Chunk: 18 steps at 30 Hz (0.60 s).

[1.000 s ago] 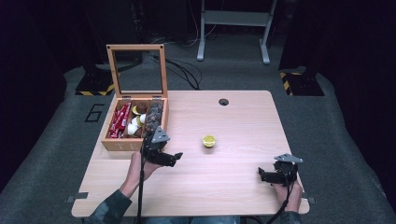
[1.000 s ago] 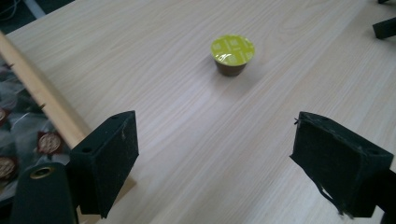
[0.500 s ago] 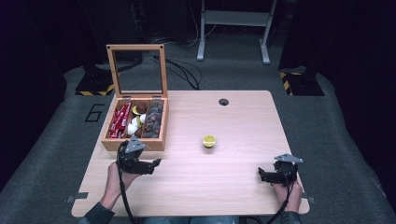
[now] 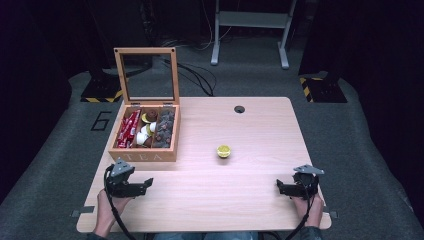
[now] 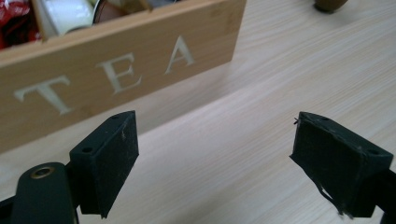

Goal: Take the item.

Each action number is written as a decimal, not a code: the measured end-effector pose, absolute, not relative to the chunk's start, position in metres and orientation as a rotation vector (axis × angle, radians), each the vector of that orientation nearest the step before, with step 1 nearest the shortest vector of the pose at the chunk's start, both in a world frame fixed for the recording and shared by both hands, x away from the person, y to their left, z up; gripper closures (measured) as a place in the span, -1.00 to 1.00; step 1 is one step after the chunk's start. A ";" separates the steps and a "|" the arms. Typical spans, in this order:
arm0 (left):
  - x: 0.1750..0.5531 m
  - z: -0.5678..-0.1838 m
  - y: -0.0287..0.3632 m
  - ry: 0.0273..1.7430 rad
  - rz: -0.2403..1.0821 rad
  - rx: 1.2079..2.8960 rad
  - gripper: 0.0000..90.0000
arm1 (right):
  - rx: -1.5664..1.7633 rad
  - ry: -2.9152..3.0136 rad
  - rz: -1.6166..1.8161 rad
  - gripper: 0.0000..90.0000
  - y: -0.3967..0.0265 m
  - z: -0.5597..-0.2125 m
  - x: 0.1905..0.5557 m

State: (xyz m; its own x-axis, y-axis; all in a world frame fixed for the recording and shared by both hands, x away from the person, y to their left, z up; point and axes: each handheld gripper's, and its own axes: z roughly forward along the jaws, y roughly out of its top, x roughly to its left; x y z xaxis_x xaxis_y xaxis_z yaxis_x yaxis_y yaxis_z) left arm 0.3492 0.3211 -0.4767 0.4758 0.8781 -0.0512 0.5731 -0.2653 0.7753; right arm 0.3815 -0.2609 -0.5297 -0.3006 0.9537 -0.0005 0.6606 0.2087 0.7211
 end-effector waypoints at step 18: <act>0.343 -0.523 0.346 1.335 0.575 1.964 -0.70 | 1.495 2.039 0.868 -0.97 -0.261 -0.530 0.381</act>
State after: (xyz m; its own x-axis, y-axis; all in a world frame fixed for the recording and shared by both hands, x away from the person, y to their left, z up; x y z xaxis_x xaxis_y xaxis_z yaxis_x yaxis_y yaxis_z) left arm 0.3430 0.3463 -0.5234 0.3750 0.9269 -0.0172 0.6244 -0.2388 0.7437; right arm 0.3815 -0.2610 -0.5297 -0.3008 0.9537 -0.0003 0.6607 0.2086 0.7211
